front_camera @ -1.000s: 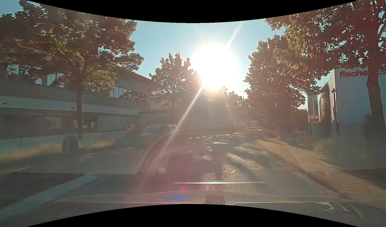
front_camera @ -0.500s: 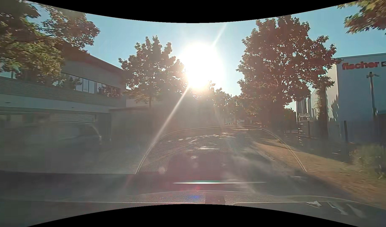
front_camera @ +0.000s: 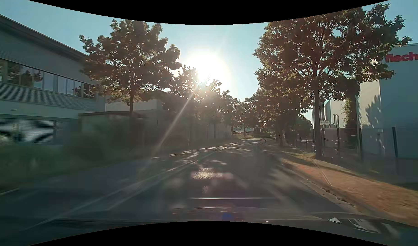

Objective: Follow the waypoints while adhering to traffic rules and regulations

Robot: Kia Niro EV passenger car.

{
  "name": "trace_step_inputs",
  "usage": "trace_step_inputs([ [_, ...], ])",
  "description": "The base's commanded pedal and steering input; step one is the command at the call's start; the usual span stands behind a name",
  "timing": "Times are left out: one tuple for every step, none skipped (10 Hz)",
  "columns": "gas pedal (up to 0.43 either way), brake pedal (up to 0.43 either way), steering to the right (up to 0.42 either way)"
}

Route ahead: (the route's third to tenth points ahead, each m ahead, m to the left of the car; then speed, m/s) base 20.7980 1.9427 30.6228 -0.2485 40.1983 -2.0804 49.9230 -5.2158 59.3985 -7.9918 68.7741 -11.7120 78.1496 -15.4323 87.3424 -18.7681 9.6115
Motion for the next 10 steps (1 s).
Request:
trace_step_inputs([
  [0.177, 0.000, 0.047],
  [0.177, 0.000, 0.045],
  [0.177, 0.000, 0.044],
  [0.177, 0.000, 0.044],
  [0.177, 0.000, 0.043],
  [0.177, 0.000, 0.041],
  [0.177, 0.000, 0.041],
  [0.177, 0.000, 0.041],
  [0.177, 0.000, 0.041],
  [0.177, 0.000, 0.041],
])
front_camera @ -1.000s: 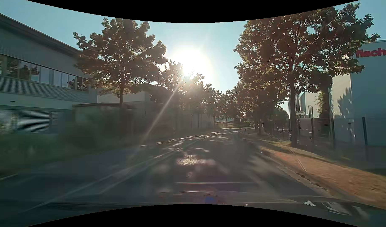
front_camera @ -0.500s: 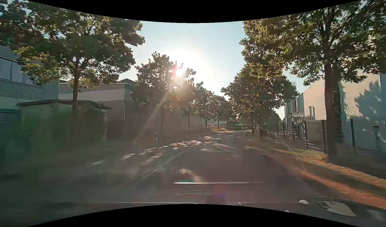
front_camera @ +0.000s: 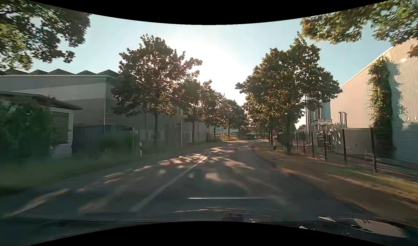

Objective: Follow the waypoints while adhering to traffic rules and regulations

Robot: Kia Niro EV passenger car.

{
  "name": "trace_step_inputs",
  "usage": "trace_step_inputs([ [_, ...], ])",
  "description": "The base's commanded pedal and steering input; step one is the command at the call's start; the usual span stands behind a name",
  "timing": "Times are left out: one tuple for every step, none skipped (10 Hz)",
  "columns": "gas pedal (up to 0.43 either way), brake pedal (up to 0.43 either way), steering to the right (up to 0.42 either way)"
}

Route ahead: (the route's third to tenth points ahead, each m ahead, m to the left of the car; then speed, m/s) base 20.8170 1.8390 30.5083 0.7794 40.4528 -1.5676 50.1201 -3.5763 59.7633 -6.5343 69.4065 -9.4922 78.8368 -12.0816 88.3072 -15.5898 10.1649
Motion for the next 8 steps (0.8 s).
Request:
trace_step_inputs([
  [0.177, 0.000, 0.040],
  [0.177, 0.000, 0.040],
  [0.177, 0.000, 0.039],
  [0.177, 0.000, 0.037],
  [0.177, 0.000, 0.035],
  [0.177, 0.000, 0.034],
  [0.177, 0.000, 0.033],
  [0.177, 0.000, 0.031],
])
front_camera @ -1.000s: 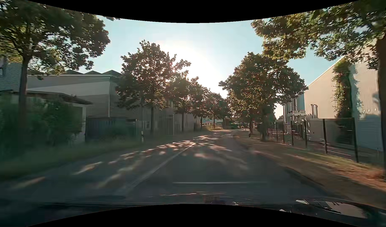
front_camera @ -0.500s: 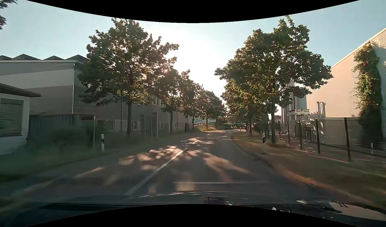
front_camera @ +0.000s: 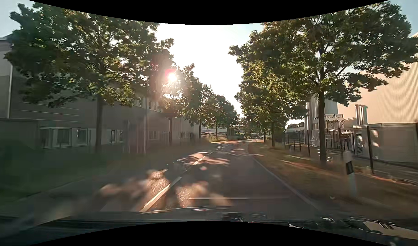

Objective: Follow the waypoints while adhering to traffic rules and regulations

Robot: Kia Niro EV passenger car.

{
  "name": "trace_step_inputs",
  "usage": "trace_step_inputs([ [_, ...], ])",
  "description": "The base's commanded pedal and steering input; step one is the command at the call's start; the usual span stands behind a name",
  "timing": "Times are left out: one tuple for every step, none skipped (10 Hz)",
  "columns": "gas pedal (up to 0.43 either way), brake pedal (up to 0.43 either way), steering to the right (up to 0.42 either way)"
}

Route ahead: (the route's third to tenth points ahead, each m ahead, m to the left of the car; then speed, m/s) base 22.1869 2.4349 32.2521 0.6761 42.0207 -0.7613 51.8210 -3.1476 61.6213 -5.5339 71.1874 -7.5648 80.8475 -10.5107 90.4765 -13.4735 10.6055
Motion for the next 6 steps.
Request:
trace_step_inputs([
  [0.177, 0.000, 0.031],
  [0.177, 0.000, 0.032],
  [0.177, 0.000, 0.033],
  [0.177, 0.000, 0.032],
  [0.177, 0.000, 0.032],
  [0.177, 0.000, 0.032],
])
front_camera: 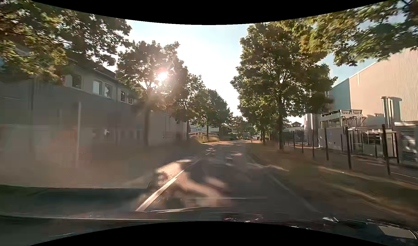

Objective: Follow the waypoints while adhering to traffic rules and regulations

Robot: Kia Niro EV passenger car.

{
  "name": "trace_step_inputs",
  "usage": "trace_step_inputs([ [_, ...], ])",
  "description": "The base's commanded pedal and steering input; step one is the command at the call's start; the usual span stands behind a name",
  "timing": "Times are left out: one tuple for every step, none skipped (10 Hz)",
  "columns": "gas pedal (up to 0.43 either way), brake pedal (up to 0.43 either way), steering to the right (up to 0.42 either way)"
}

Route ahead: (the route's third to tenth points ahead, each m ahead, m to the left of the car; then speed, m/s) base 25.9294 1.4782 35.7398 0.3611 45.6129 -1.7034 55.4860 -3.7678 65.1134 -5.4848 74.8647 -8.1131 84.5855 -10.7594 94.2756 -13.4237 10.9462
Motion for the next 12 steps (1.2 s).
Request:
trace_step_inputs([
  [0.177, 0.000, 0.032],
  [0.177, 0.000, 0.031],
  [0.177, 0.000, 0.030],
  [0.177, 0.000, 0.028],
  [0.177, 0.000, 0.027],
  [0.177, 0.000, 0.027],
  [0.177, 0.000, 0.025],
  [0.177, 0.000, 0.024],
  [0.177, 0.000, 0.023],
  [0.177, 0.000, 0.024],
  [0.177, 0.000, 0.023],
  [0.177, 0.000, 0.023],
])
